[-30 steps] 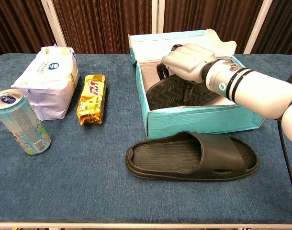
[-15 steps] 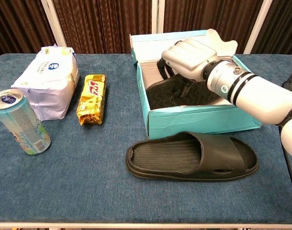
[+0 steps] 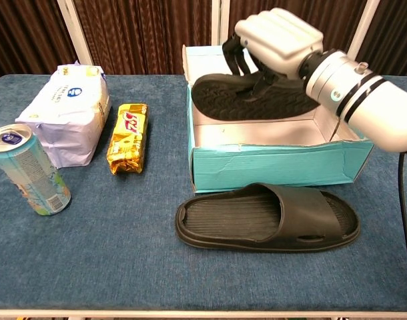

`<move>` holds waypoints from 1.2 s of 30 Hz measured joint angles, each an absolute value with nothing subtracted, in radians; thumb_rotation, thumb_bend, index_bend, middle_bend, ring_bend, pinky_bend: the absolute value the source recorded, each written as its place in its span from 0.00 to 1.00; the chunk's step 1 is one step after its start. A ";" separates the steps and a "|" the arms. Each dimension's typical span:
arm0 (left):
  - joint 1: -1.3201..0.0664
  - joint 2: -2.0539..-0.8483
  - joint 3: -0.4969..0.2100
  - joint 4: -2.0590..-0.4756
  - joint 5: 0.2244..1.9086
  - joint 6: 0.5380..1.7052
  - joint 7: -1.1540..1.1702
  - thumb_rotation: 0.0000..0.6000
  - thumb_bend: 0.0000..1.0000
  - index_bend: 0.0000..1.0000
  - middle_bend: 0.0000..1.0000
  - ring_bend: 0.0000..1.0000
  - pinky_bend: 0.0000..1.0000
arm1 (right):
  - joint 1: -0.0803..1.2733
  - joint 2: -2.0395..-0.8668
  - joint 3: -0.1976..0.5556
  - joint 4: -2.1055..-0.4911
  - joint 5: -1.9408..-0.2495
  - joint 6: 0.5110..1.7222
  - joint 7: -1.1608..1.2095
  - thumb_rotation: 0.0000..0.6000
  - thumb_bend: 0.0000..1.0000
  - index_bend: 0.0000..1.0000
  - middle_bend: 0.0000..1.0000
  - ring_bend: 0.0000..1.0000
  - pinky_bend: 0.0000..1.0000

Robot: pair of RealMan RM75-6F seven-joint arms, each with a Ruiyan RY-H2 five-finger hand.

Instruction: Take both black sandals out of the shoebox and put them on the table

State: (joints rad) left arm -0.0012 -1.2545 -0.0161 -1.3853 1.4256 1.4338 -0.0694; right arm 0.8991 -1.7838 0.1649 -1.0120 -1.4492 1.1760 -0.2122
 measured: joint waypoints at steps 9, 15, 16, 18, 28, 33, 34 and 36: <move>-0.004 -1.242 -0.018 -1.413 1.427 1.438 -0.046 1.00 0.00 0.24 0.18 0.09 0.05 | 0.874 -1.635 0.196 -1.203 -1.503 1.258 -0.132 1.00 0.44 0.88 0.72 0.64 0.36; -0.006 -1.234 -0.020 -1.425 1.434 1.447 -0.037 1.00 0.00 0.23 0.18 0.09 0.05 | 0.834 -1.492 0.192 -1.390 -1.557 1.307 -0.083 1.00 0.44 0.87 0.72 0.64 0.35; -0.007 -1.233 -0.020 -1.426 1.435 1.447 -0.037 1.00 0.00 0.23 0.18 0.09 0.06 | 0.822 -1.454 0.186 -1.431 -1.570 1.316 -0.075 1.00 0.44 0.87 0.72 0.64 0.35; -0.008 -1.233 -0.020 -1.427 1.435 1.446 -0.037 1.00 0.00 0.23 0.18 0.09 0.05 | 0.801 -1.392 0.173 -1.486 -1.588 1.327 -0.064 1.00 0.44 0.87 0.72 0.63 0.35; -0.019 -1.228 -0.021 -1.443 1.444 1.442 -0.029 1.00 0.00 0.23 0.18 0.09 0.05 | 0.661 -1.007 0.023 -1.758 -1.655 1.309 0.106 1.00 0.44 0.85 0.72 0.63 0.35; -0.020 -1.222 -0.017 -1.456 1.447 1.442 -0.023 1.00 0.00 0.23 0.18 0.09 0.05 | 0.609 -0.914 -0.068 -1.779 -1.715 1.255 0.154 1.00 0.44 0.85 0.72 0.63 0.34; -0.020 -1.221 -0.016 -1.459 1.447 1.441 -0.022 1.00 0.00 0.23 0.18 0.09 0.05 | 0.599 -0.909 -0.083 -1.771 -1.734 1.247 0.150 1.00 0.44 0.85 0.72 0.63 0.34; -0.020 -1.219 -0.015 -1.466 1.448 1.441 -0.020 1.00 0.00 0.23 0.18 0.09 0.05 | 0.585 -0.909 -0.098 -1.751 -1.756 1.241 0.145 1.00 0.44 0.85 0.72 0.63 0.33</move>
